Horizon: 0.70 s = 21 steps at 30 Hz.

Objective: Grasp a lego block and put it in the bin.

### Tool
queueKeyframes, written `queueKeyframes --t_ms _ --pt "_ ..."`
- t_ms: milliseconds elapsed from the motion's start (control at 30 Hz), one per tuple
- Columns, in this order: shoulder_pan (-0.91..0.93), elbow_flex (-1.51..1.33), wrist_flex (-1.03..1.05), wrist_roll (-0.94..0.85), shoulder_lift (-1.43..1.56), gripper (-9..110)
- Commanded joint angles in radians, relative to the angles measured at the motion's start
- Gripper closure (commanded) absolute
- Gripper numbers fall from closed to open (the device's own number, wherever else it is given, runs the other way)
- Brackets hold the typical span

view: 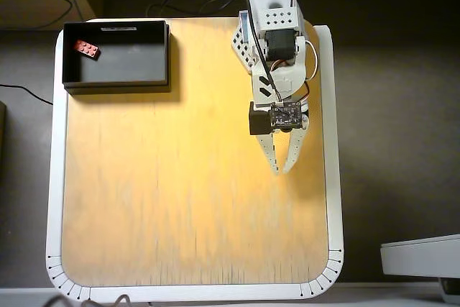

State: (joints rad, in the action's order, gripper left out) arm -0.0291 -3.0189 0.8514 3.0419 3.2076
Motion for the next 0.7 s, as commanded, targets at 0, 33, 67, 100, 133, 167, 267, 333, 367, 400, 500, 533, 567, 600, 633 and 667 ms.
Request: queueKeyframes --t_ms 0,33,67,100,133,167,267,333,367,400,500,533,567,600,633,667 --pt "0.031 -0.156 -0.008 0.003 0.091 101" --pt "0.031 -0.156 0.031 0.012 0.091 101" --pt "0.026 -0.156 0.063 0.018 0.091 101" --pt "0.023 -0.156 0.094 0.021 0.091 101" --pt "0.023 -0.156 0.138 0.051 0.091 101" --pt "0.025 -0.156 0.187 0.083 0.091 101" --pt "0.026 -0.156 0.316 0.138 0.091 101" --pt "0.026 -0.156 0.394 0.101 0.091 101" --pt "0.026 -0.156 0.413 0.077 0.091 101" --pt "0.026 -0.156 0.428 0.060 0.091 101" --pt "0.026 -0.156 0.446 -0.015 0.091 101" --pt "0.026 -0.156 0.446 -0.041 0.091 101" --pt "0.026 -0.156 0.446 -0.064 0.091 101" --pt "0.026 -0.156 0.446 -0.069 0.091 101" --pt "0.026 -0.156 0.446 -0.071 0.091 101" --pt "0.026 -0.156 0.446 -0.071 0.091 101"
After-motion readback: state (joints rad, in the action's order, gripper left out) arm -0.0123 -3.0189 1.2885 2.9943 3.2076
